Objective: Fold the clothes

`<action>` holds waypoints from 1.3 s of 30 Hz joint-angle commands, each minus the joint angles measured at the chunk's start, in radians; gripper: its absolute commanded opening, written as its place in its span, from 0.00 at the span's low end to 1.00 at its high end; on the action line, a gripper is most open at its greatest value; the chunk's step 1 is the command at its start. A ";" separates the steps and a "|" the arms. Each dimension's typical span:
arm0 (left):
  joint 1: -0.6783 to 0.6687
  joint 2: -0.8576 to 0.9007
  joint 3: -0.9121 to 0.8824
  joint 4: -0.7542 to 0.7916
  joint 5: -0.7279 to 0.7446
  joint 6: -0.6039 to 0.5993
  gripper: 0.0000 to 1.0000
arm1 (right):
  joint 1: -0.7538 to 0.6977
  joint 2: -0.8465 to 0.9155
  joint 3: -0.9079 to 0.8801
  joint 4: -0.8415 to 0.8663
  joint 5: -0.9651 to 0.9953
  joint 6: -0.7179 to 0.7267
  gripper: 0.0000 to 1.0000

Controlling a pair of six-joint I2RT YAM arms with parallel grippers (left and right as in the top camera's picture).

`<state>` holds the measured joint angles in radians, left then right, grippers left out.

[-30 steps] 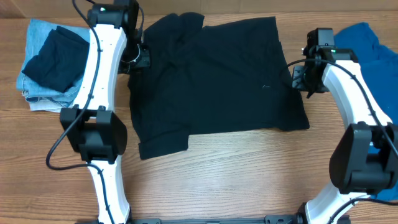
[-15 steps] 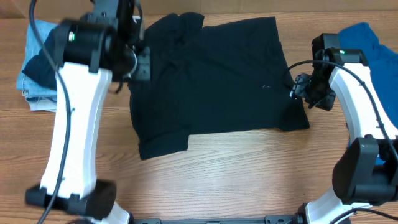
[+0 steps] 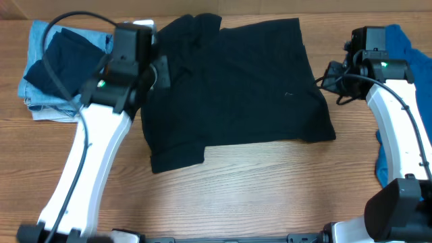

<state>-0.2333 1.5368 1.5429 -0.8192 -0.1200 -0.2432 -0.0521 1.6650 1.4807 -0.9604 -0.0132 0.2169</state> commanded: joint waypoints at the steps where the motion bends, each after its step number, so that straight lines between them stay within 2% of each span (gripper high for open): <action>1: 0.013 0.206 0.139 0.026 0.060 0.066 0.04 | -0.002 -0.024 0.007 0.127 -0.102 -0.040 0.04; 4: 0.029 0.394 0.339 0.016 0.143 0.110 0.04 | 0.003 -0.017 0.007 0.314 -0.127 -0.058 0.04; 9: 0.037 0.659 0.631 0.038 0.174 0.143 0.04 | 0.025 0.061 0.007 0.606 -0.127 -0.049 0.04; 12: 0.038 0.771 0.690 0.122 0.176 0.153 0.04 | 0.046 0.162 0.007 0.742 -0.127 -0.042 0.04; 18: 0.041 0.919 0.691 0.338 0.168 0.196 0.04 | 0.108 0.395 0.007 1.027 -0.127 -0.056 0.04; 22: 0.051 0.962 0.691 0.402 0.170 0.195 0.04 | 0.142 0.508 0.007 1.176 -0.123 -0.088 0.04; 25: 0.058 0.970 0.691 0.408 0.169 0.196 0.04 | 0.146 0.558 0.011 1.227 -0.119 -0.087 0.04; 39: 0.059 1.075 0.691 0.493 0.173 0.203 0.04 | 0.145 0.652 0.021 1.266 -0.032 -0.091 0.04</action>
<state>-0.1761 2.5717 2.2131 -0.3447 0.0422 -0.0662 0.0978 2.2963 1.4830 0.2859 -0.0845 0.1329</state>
